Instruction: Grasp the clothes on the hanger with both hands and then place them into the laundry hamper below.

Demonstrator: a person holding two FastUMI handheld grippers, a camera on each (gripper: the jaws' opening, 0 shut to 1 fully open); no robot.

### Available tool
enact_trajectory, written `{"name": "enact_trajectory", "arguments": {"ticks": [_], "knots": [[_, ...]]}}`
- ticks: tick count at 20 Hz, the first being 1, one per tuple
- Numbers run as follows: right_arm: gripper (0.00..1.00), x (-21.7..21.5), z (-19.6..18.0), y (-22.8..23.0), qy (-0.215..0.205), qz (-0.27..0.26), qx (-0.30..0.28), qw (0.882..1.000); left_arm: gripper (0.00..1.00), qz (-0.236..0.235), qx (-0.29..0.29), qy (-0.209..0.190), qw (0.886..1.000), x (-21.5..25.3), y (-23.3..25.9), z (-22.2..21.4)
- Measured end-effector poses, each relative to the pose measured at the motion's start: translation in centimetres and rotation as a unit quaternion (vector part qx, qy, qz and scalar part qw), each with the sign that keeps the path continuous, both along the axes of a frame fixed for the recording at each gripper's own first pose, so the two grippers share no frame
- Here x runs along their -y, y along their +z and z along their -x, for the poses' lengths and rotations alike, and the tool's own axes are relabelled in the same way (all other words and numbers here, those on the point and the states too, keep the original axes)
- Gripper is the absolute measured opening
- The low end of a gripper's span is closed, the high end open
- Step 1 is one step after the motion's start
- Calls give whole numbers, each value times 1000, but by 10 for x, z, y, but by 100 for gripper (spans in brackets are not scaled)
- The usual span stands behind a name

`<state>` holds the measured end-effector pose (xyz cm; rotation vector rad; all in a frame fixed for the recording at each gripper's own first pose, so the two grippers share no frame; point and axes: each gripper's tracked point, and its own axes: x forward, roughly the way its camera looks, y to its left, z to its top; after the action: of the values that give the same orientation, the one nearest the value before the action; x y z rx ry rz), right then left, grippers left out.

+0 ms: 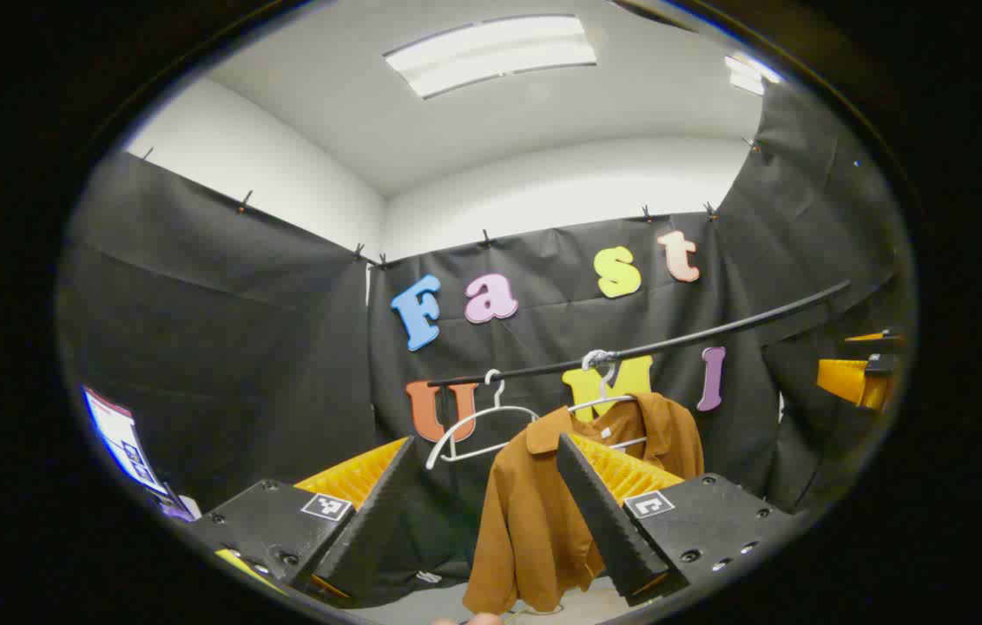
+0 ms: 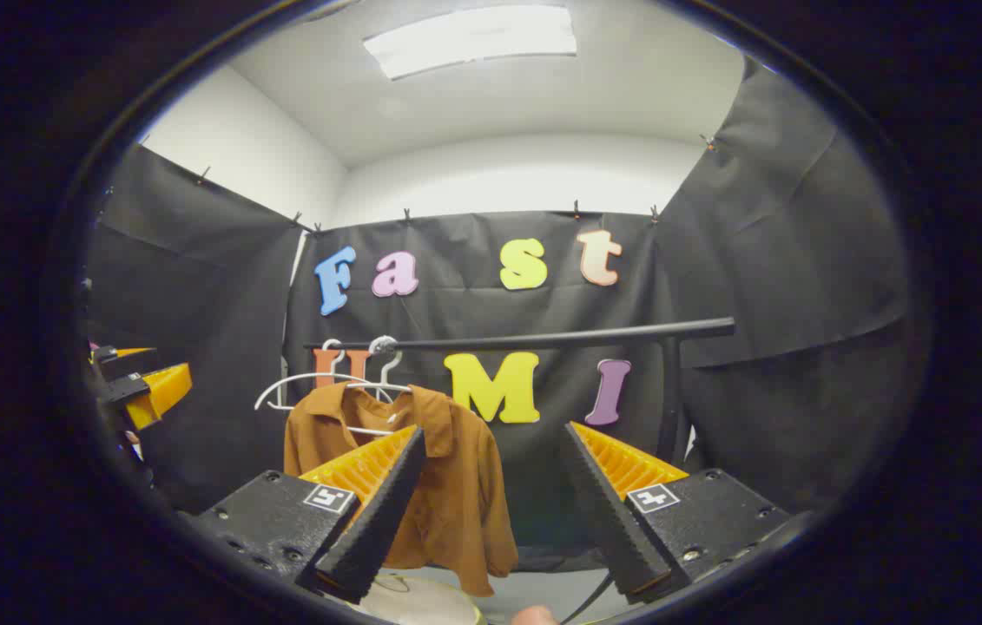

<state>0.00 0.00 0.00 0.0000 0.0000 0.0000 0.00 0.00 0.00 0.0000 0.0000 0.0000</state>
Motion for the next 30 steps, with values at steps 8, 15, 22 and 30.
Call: {"name": "enact_trajectory", "arguments": {"ticks": [8, 15, 22, 30], "knots": [[99, -20, -32, -12, 49, 29, -30, 998, 99, 43, -29, -7, 999, 37, -17, -8], [99, -8, -55, -34, 85, -3, -70, 994, 100, 54, -61, 26, 996, 57, -30, -10], [99, -14, -69, -76, 124, -24, -118, 985, 100, 74, -90, 35, 993, 87, -42, -10], [98, -39, -109, -126, 122, -24, -176, 977, 100, 93, -125, -1, 988, 105, -82, -49]]}}
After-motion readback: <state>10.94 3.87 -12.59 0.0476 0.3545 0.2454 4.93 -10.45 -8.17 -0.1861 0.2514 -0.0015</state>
